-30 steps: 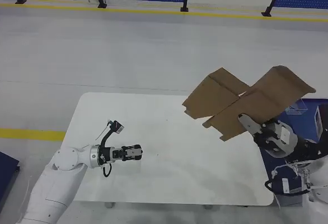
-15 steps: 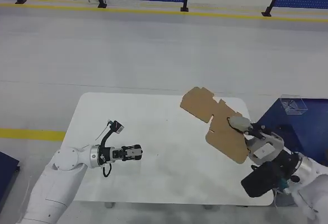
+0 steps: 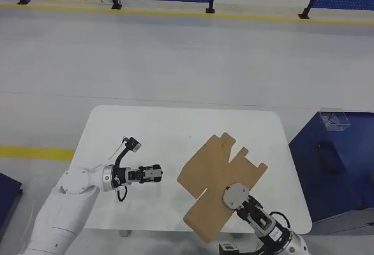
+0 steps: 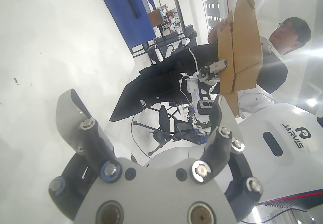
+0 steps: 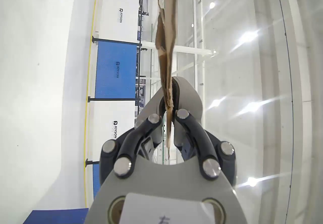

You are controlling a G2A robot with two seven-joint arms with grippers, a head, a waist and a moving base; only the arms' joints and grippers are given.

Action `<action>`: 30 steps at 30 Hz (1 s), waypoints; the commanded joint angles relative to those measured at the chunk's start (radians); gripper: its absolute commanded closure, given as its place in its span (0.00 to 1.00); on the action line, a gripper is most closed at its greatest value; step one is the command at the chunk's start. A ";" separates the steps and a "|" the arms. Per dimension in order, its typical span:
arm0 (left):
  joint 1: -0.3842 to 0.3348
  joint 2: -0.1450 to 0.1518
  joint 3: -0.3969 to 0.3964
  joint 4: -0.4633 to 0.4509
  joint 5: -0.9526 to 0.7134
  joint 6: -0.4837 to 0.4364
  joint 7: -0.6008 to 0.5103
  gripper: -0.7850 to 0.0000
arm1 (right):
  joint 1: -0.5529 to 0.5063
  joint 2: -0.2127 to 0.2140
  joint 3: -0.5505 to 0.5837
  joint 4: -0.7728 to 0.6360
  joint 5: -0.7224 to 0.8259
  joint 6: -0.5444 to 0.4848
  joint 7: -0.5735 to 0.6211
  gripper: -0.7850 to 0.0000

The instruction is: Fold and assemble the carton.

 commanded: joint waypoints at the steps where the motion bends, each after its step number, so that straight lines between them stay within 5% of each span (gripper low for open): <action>1: 0.000 0.000 0.000 0.000 0.000 0.000 0.000 0.00 | 0.012 -0.001 -0.001 0.000 0.055 -0.044 0.010 1.00; 6: 0.000 0.000 0.000 0.000 0.000 0.000 0.000 0.00 | 0.146 -0.003 0.059 0.000 0.507 -0.214 -0.042 1.00; 10: 0.000 0.000 0.000 0.000 0.000 0.000 0.000 0.00 | 0.278 0.001 0.182 0.000 1.046 -0.554 -0.046 1.00; 13: 0.000 0.000 0.000 0.000 0.000 0.000 0.000 0.00 | 0.347 0.009 0.270 0.000 1.538 -0.880 0.116 1.00; 16: 0.000 0.000 0.000 0.000 0.000 0.000 0.000 0.00 | 0.387 0.024 0.278 0.006 1.976 -1.049 0.356 1.00; 24: 0.000 0.000 0.000 0.000 0.000 0.000 0.000 0.00 | 0.530 0.072 0.118 0.164 2.755 -0.979 0.850 1.00; 30: 0.000 0.000 0.000 0.000 0.000 0.000 0.000 0.00 | 0.572 0.083 0.036 0.321 3.022 -0.914 0.991 1.00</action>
